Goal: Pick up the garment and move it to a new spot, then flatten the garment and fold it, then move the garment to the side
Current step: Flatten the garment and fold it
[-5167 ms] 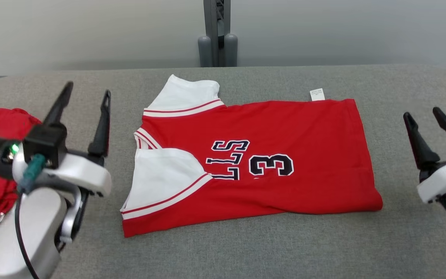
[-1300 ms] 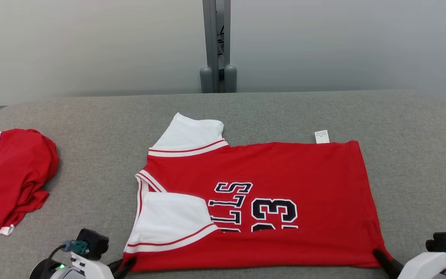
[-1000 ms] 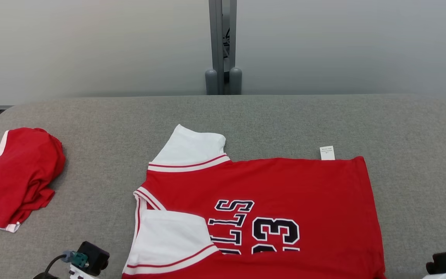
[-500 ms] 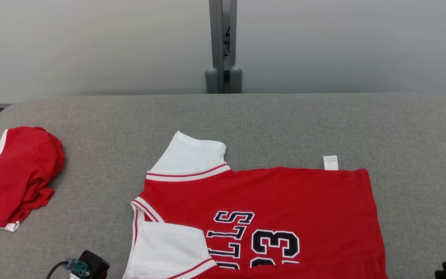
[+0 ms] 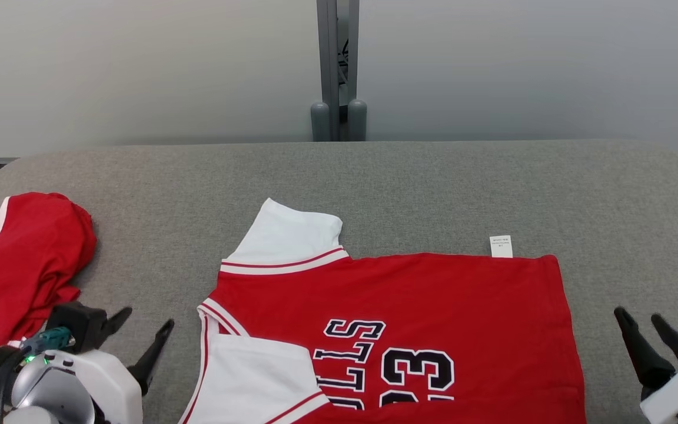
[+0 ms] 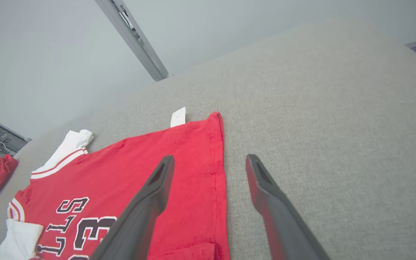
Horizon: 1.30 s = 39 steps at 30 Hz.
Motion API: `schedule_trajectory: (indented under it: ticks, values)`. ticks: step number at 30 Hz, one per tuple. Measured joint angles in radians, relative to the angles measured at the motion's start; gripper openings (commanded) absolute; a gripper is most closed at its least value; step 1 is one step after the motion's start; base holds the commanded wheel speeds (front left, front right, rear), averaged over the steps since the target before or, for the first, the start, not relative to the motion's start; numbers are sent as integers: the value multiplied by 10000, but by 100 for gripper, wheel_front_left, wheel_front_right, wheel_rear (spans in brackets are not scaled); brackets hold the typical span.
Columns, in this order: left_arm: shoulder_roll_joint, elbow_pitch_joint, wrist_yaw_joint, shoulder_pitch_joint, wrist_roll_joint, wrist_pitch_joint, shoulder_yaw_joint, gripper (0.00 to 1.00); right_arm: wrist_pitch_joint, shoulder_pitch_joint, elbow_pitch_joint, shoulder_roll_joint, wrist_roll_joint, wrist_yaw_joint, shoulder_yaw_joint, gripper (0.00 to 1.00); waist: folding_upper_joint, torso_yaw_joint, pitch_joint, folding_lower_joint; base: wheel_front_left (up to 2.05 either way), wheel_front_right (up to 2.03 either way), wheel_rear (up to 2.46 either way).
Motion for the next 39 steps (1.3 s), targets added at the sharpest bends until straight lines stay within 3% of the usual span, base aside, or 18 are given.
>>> schedule_trajectory:
  ticks: [1,5,10,13,18,22,26,30,39]
  values:
    - [0,0,0,0,0,0,0,100,0,0,0,0,0,0,0,100,0,0,0,0,0,0,0]
    - [-786,343,627,-538,466,-1770,537,100,-1954,-655,-349,-8,-982,0,439,100,0,-101,54,0,0,0,0]
    - [-1636,1072,1053,-937,1244,-3641,700,100,-4178,-1222,-50,232,-2098,0,872,100,0,-225,83,0,0,0,0]
    - [-2360,1407,1256,-992,1588,-3956,1066,100,-4752,-1445,232,569,-2821,0,1045,100,0,-287,84,0,0,0,0]
    - [-3707,658,1394,-558,2989,-4002,2855,100,-4918,-1595,376,1202,-3973,0,1060,100,0,-394,122,0,0,0,0]
    - [-4702,412,1034,306,4044,-4009,4023,100,-4932,-1491,531,1517,-4591,2,1122,100,0,-471,160,0,0,0,0]
    - [-5451,694,150,828,4729,-4009,4600,100,-4934,-1358,742,1672,-4805,0,1070,100,0,-506,187,0,0,0,0]
    - [-5781,940,-545,945,5359,-4009,4964,100,-4934,-1329,920,1753,-4844,0,1028,100,0,-513,243,0,0,0,0]
    - [-6222,1089,-1396,940,5990,-4009,5674,100,-4934,-1449,1060,1829,-4529,0,871,100,0,-504,345,0,0,0,0]
